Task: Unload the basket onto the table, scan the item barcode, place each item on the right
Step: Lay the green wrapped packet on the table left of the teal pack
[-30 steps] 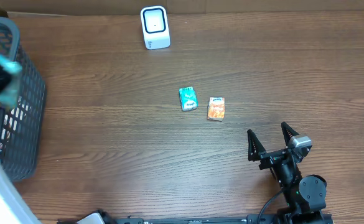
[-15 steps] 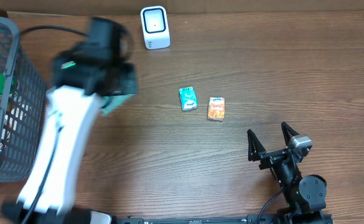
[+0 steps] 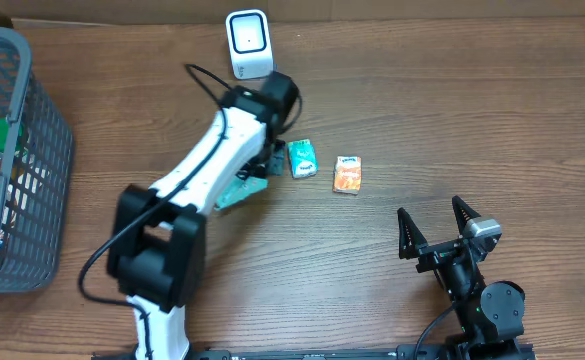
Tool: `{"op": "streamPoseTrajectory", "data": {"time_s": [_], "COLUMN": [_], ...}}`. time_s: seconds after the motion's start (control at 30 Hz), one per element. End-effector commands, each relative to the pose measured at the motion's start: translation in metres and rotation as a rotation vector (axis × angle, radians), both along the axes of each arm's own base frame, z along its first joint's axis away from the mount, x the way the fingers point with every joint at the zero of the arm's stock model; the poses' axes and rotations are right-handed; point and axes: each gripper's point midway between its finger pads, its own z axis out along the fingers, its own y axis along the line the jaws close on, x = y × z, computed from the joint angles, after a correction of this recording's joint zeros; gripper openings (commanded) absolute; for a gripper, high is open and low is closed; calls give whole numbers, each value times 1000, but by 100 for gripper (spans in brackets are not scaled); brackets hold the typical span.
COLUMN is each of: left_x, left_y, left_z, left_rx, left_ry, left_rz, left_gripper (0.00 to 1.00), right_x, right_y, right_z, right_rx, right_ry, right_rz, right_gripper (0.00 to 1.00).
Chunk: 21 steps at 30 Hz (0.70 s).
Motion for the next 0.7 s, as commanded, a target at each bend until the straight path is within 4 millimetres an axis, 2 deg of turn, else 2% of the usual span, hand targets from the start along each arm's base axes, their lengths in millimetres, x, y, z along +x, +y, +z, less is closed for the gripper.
{"op": "streamPoseTrajectory", "data": {"time_s": [0.0,0.13,0.17,0.2,0.33,0.4,0.47,0.5,0.57,0.67], "left_x": [-3,-4,-4,-4,0,8,18,24,35,45], "left_y": [-10,-14,-14,-13,-14,-16,-19,-21,-23,-20], "left_z": [-20,-35,-37,-37,-23,-6,18,34,68,123], "left_rx": [38,46,47,48,45,29,6,-8,-38,-80], "left_ry": [20,44,48,48,38,11,-32,-60,-119,-204], "left_rz": [-19,-27,-27,-28,-31,-25,-20,-18,-10,4], "left_gripper": [4,4,9,14,21,26,39,49,60,64], "right_x": [0,0,0,0,0,0,0,0,0,0], "right_y": [-1,-1,-1,-1,-1,-1,-1,-1,-1,-1], "right_z": [-2,-2,-2,-2,-2,-2,-2,-2,-2,-2], "right_rx": [4,4,4,4,4,4,4,4,4,4], "right_ry": [-2,-2,-2,-2,-2,-2,-2,-2,-2,-2], "right_rz": [-4,-4,-4,-4,-4,-4,-4,-4,-4,-4], "right_gripper": [100,100,100,100,100,100,100,100,100,100]}}
